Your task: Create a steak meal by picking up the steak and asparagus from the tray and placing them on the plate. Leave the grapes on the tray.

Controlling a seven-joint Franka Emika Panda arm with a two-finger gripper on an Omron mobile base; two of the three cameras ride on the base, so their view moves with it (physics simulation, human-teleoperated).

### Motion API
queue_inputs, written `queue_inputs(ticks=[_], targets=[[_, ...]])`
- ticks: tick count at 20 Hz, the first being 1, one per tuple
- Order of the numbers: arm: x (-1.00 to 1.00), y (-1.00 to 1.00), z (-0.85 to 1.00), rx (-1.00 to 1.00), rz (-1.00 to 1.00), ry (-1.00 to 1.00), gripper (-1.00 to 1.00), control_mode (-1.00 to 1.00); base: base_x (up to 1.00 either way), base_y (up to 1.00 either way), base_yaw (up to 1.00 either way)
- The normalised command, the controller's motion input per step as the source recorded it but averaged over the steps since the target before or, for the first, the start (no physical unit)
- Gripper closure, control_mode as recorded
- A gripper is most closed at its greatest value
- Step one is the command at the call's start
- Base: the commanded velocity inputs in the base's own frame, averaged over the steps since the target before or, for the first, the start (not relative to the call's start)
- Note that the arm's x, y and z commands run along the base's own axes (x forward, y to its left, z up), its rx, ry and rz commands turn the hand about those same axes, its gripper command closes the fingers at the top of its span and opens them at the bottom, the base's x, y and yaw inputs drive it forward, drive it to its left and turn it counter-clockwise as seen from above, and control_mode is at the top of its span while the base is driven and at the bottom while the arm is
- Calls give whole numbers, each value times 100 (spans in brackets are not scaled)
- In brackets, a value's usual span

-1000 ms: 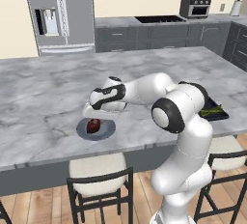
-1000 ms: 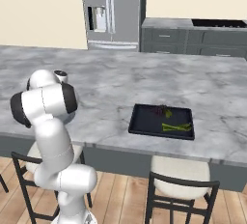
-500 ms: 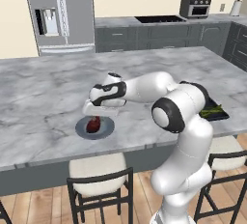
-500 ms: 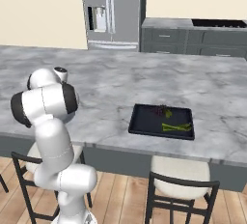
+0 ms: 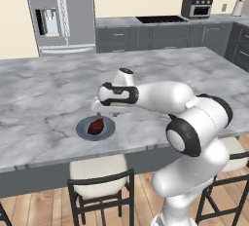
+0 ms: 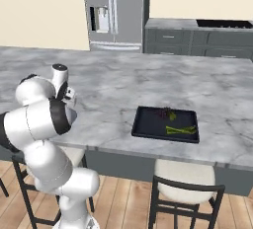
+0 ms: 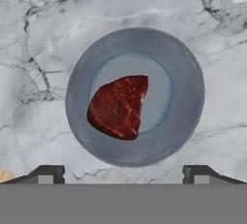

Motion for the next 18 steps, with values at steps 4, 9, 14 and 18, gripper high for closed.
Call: queue_inputs(ticks=[4,9,14,18], targets=[[0,-100,41,0,-10,-3,-100,-100,0,0,0],[0,-100,17,0,-17,0,-100,-100,0,0,0],[0,-100,5,-4,-21,5,-100,-100,0,0,0],[0,-100,0,-16,-22,23,-100,-100,0,0,0]])
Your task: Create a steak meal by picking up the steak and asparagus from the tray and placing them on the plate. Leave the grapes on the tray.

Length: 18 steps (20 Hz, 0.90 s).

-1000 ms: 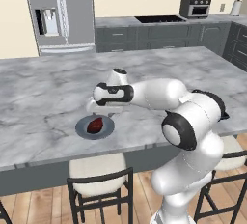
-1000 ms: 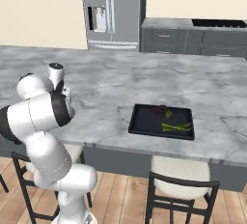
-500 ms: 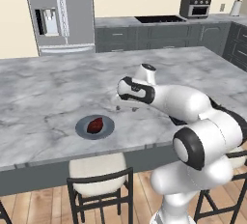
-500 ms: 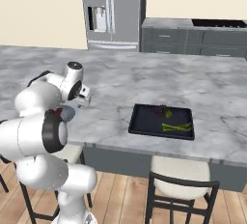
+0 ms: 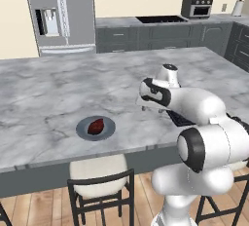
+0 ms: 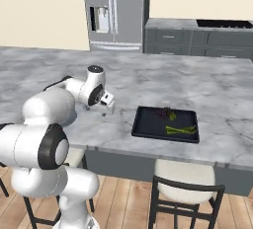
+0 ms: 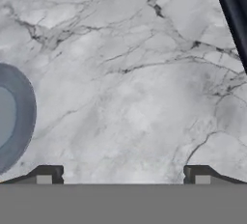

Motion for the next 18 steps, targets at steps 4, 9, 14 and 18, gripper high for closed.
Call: queue_inputs(ticks=[4,9,14,18], targets=[[0,-100,0,-21,-27,23,-100,-100,0,0,0],[0,-100,0,-8,-34,2,-100,-100,0,0,0],[13,-100,-8,0,-34,2,-100,-100,0,0,0],[14,-100,-15,1,-30,0,-100,-100,0,0,0]])
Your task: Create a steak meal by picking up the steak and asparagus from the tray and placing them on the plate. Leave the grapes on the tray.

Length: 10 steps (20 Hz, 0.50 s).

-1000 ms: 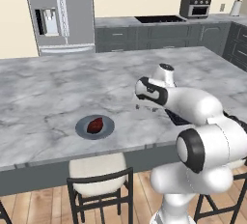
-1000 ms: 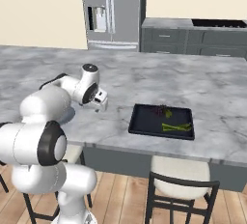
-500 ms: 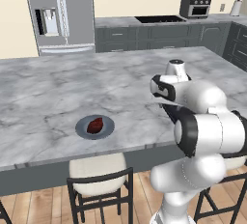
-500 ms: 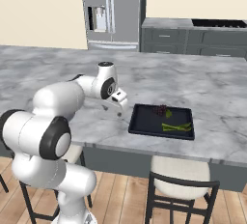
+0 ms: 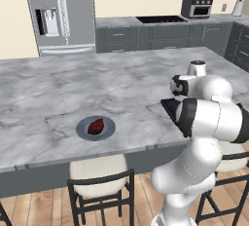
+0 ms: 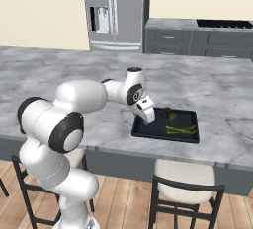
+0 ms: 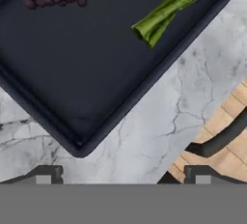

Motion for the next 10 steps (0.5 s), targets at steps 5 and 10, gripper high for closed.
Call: queue_inputs(ticks=[5,10], targets=[[25,-98,-5,3,-20,0,-100,-100,0,0,0],[29,-75,-4,6,-8,-2,-100,-100,0,0,0]])
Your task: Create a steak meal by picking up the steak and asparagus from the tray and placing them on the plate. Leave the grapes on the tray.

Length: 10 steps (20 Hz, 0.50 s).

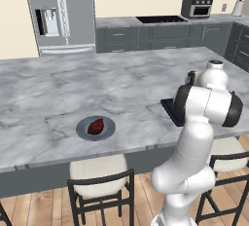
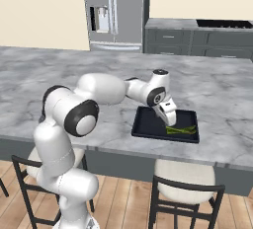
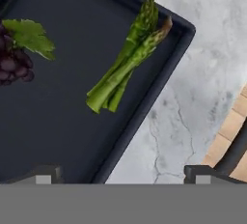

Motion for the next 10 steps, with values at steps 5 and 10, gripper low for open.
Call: queue_inputs(ticks=[5,10], targets=[[15,-60,-19,6,-3,-6,-100,-100,0,0,0],[2,-30,-40,2,0,-9,-100,-100,0,0,0]])
